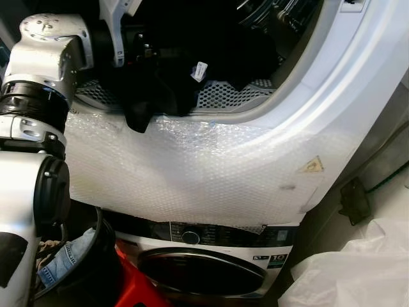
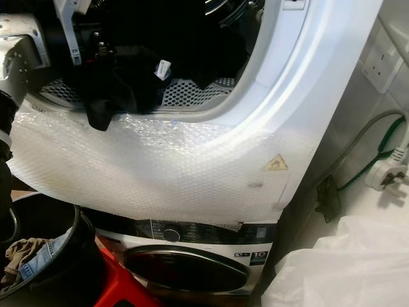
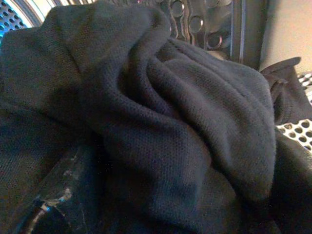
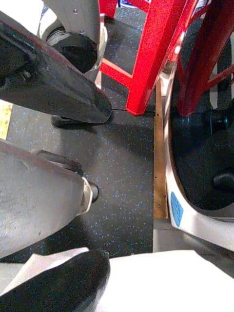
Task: Clothes washing
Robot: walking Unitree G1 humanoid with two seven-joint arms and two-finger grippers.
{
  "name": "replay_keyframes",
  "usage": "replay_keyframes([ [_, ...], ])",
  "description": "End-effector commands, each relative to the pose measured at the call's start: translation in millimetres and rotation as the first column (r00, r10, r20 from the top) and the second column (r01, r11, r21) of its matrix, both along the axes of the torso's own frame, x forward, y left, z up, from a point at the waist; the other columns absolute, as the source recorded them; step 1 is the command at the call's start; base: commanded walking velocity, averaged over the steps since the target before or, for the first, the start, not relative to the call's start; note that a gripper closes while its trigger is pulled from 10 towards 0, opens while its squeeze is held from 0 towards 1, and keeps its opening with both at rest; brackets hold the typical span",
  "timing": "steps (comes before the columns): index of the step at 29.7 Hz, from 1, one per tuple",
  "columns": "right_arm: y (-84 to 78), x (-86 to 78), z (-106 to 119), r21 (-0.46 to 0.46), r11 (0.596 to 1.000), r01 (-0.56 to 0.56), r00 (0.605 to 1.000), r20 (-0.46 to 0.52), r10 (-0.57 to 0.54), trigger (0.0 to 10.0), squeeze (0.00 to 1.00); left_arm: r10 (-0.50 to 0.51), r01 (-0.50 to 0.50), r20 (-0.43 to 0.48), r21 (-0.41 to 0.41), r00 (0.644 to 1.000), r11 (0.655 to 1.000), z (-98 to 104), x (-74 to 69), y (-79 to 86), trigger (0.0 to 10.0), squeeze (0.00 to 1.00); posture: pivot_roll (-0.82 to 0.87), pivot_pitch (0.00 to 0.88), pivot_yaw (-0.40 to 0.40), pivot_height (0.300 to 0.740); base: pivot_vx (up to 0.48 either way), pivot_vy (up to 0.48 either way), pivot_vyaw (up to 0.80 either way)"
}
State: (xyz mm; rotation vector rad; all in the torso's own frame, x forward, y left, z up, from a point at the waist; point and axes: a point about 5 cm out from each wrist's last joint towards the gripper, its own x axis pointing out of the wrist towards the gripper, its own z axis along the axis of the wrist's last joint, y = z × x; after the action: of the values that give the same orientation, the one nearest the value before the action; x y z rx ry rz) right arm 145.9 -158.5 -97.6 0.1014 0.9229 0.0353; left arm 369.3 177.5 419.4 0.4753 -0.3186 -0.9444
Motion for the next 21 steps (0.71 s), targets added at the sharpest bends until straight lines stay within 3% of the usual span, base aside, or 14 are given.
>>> replay_keyframes([
  [1, 5.7, -14.3, -6.1, 0.017, 1.0, 0.004, 0.998, -0.058, -0.003, 10.0, 0.0, -0.003, 0.003, -0.005, 0.025, 1.0, 1.0, 1.5, -4.5, 5.7, 10.0, 1.0, 0.07, 0.104, 0.093, 0.74, 0.0, 0.0, 0.0],
  [7, 6.7, -14.1, -6.1, 0.02, 1.0, 0.012, 0.998, -0.058, -0.011, 10.0, 0.0, -0.112, 0.111, 0.051, 0.016, 0.992, 0.994, 4.6, -30.2, 14.1, 10.0, 1.0, 0.07, 0.106, 0.096, 0.74, 0.0, 0.0, 0.0],
  [9, 6.7, -15.6, -6.7, 0.02, 1.0, 0.013, 0.998, -0.063, -0.012, 10.0, 0.0, -0.257, 0.26, 0.069, -0.033, 0.964, 0.965, 0.6, -47.5, 12.7, 10.0, 1.0, 0.07, 0.105, 0.091, 0.74, 0.0, 0.0, 0.0],
  [12, 6.6, -16.0, -6.8, 0.02, 1.0, 0.013, 0.998, -0.065, -0.012, 10.0, 0.0, -0.295, 0.298, 0.075, -0.037, 0.952, 0.954, -1.9, -52.9, 10.3, 10.0, 1.0, 0.07, 0.105, 0.091, 0.74, 0.0, 0.0, 0.0],
  [13, 5.6, -15.4, -6.7, 0.018, 1.0, 0.013, 0.998, -0.066, -0.011, 10.0, 0.0, -0.317, 0.314, 0.061, 0.048, 0.947, 0.948, -22.2, -53.5, -7.5, 10.0, 1.0, 0.08, 0.105, 0.085, 0.74, 0.0, 0.0, 0.0],
  [14, 5.1, -15.0, -6.6, 0.018, 1.0, 0.012, 0.998, -0.066, -0.011, 10.0, 0.0, -0.329, 0.325, 0.051, 0.078, 0.943, 0.943, -30.7, -53.6, -14.7, 10.0, 1.0, 0.08, 0.105, 0.085, 0.74, 0.0, 0.0, 0.0],
  [16, 4.7, -14.3, -6.4, 0.017, 1.0, 0.012, 0.998, -0.065, -0.011, 10.0, 0.0, -0.329, 0.323, 0.05, 0.099, 0.943, 0.941, -38.6, -53.3, -22.6, 10.0, 1.0, 0.08, 0.102, 0.082, 0.74, 0.0, 0.0, 0.0],
  [18, 4.4, -13.8, -6.2, 0.016, 1.0, 0.011, 0.998, -0.064, -0.01, 10.0, 0.0, -0.286, 0.281, 0.076, 0.069, 0.955, 0.957, -39.6, -47.8, -30.9, 10.0, 1.0, 0.08, 0.099, 0.081, 0.74, 0.0, 0.0, 0.0],
  [20, 3.9, -11.4, -5.4, 0.016, 1.0, 0.009, 0.998, -0.059, -0.009, 10.0, 0.0, -0.034, 0.036, 0.199, -0.007, 0.979, 0.999, -41.1, -26.6, -61.4, 10.0, 1.0, 0.08, 0.101, 0.078, 0.74, 0.0, 0.0, 0.0],
  [21, 3.9, -11.4, -5.4, 0.016, 1.0, 0.009, 0.998, -0.059, -0.009, 10.0, 0.0, -0.034, 0.036, 0.199, -0.007, 0.979, 0.999, -41.1, -26.6, -61.4, 10.0, 1.0, 0.08, 0.101, 0.078, 0.74, 0.0, 0.0, 0.0],
])
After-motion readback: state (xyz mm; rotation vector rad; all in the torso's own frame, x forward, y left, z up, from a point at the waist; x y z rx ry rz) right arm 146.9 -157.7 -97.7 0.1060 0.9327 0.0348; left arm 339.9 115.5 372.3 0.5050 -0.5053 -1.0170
